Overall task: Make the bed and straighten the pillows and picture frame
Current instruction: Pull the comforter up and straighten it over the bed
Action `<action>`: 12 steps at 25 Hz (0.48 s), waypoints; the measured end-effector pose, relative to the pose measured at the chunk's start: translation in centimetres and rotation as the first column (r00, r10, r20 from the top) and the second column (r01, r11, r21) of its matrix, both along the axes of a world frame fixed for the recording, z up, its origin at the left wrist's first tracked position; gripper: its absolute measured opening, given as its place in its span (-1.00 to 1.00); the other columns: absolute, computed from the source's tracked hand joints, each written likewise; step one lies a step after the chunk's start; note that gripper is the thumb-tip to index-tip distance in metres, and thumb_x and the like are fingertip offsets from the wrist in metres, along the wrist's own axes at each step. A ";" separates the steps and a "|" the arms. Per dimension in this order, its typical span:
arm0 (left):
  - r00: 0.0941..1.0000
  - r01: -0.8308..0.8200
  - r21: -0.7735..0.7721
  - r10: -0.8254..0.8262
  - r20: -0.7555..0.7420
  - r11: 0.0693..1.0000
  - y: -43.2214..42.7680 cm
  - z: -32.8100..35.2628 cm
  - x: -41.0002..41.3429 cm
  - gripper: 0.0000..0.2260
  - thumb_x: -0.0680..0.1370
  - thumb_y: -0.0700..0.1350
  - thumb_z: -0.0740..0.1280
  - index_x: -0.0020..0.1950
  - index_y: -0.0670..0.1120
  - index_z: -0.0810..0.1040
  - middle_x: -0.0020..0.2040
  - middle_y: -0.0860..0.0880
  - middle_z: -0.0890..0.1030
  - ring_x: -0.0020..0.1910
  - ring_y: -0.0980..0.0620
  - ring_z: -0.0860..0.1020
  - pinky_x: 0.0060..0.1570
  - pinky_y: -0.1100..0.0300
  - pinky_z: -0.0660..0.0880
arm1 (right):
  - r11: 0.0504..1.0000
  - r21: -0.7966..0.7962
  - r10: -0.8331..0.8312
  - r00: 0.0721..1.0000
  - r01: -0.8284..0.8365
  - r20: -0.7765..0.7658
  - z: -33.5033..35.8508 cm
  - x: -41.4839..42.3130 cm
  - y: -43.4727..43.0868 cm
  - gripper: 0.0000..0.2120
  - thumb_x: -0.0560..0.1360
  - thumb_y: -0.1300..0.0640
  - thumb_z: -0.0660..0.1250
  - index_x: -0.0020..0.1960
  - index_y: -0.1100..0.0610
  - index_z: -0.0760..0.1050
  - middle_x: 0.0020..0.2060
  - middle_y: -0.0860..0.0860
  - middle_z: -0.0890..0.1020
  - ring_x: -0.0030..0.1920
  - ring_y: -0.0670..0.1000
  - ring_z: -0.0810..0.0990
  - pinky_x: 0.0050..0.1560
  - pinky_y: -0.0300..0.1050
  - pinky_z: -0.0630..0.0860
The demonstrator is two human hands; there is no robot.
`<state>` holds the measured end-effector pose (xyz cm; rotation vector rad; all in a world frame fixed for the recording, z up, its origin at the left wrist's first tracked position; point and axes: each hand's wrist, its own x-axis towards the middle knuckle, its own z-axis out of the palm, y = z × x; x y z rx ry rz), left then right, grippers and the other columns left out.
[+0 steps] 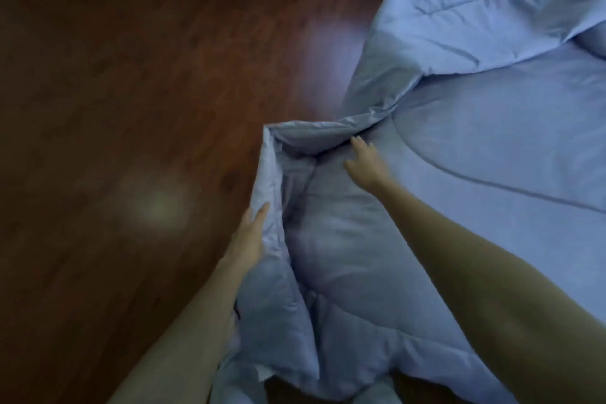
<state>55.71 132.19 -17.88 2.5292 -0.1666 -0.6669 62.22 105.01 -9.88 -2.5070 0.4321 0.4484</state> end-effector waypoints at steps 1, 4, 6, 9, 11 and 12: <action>0.996 0.084 -0.020 -0.084 -0.007 0.996 0.2 0.2 0.7 -0.50 0.58 -0.24 0.18 0.51 -0.01 0.21 0.51 -0.15 0.22 0.44 -0.17 0.30 0.39 0.01 0.29 | 0.997 -0.033 -0.071 0.996 0.069 -0.053 -0.8 -1.0 0.1 -0.42 0.56 0.11 0.15 0.54 0.14 0.05 0.55 0.06 0.11 0.54 0.12 0.06 0.46 0.24 0.11; 0.977 0.213 -0.202 -0.208 0.048 0.956 1.2 2.8 3.9 -0.54 0.53 -0.29 0.19 0.44 -0.11 0.35 0.41 -0.16 0.40 0.33 -0.13 0.43 0.29 0.15 0.34 | 0.949 0.027 -0.312 0.950 0.313 -0.017 -0.6 -3.0 2.4 -0.46 0.60 0.13 0.13 0.54 0.16 0.07 0.54 0.08 0.14 0.53 0.11 0.10 0.49 0.12 0.10; 0.984 0.177 -0.305 -0.159 0.083 0.936 0.6 6.4 6.9 -0.63 0.55 -0.23 0.20 0.35 -0.08 0.45 0.27 -0.08 0.55 0.21 -0.04 0.52 0.14 0.27 0.38 | 0.894 0.157 -0.439 0.890 0.419 0.123 0.8 -3.0 4.6 -0.51 0.60 0.16 0.16 0.51 0.16 0.19 0.48 0.10 0.29 0.47 0.11 0.25 0.43 -0.03 0.18; 0.998 0.064 -0.507 -0.046 0.048 0.860 -1.5 12.4 11.2 -0.75 0.54 -0.20 0.22 0.17 0.00 0.54 0.00 0.08 0.62 0.01 0.06 0.60 -0.02 0.29 0.44 | 0.796 0.396 -0.581 0.761 0.457 0.289 4.6 -1.1 6.8 -0.60 0.58 0.21 0.18 0.41 0.13 0.37 0.36 0.05 0.47 0.37 0.03 0.42 0.27 -0.29 0.29; 0.999 0.035 -0.625 -0.026 0.023 0.780 -3.4 15.6 13.7 -0.79 0.54 -0.22 0.22 0.10 0.00 0.55 -0.05 0.06 0.64 -0.05 0.06 0.62 -0.04 0.23 0.51 | 0.748 0.530 -0.633 0.668 0.398 0.392 7.2 0.6 7.1 -0.67 0.57 0.25 0.20 0.31 0.13 0.47 0.24 0.04 0.57 0.27 0.01 0.52 0.21 -0.29 0.38; 1.000 0.023 -0.689 -0.025 0.007 0.724 -4.3 17.1 15.0 -0.80 0.55 -0.24 0.21 0.08 -0.01 0.54 -0.05 0.02 0.64 -0.08 0.06 0.63 -0.08 0.22 0.52 | 0.710 0.603 -0.669 0.614 0.362 0.419 8.5 1.6 6.9 -0.71 0.56 0.26 0.20 0.24 0.10 0.51 0.16 0.03 0.61 0.22 0.00 0.56 0.20 -0.21 0.44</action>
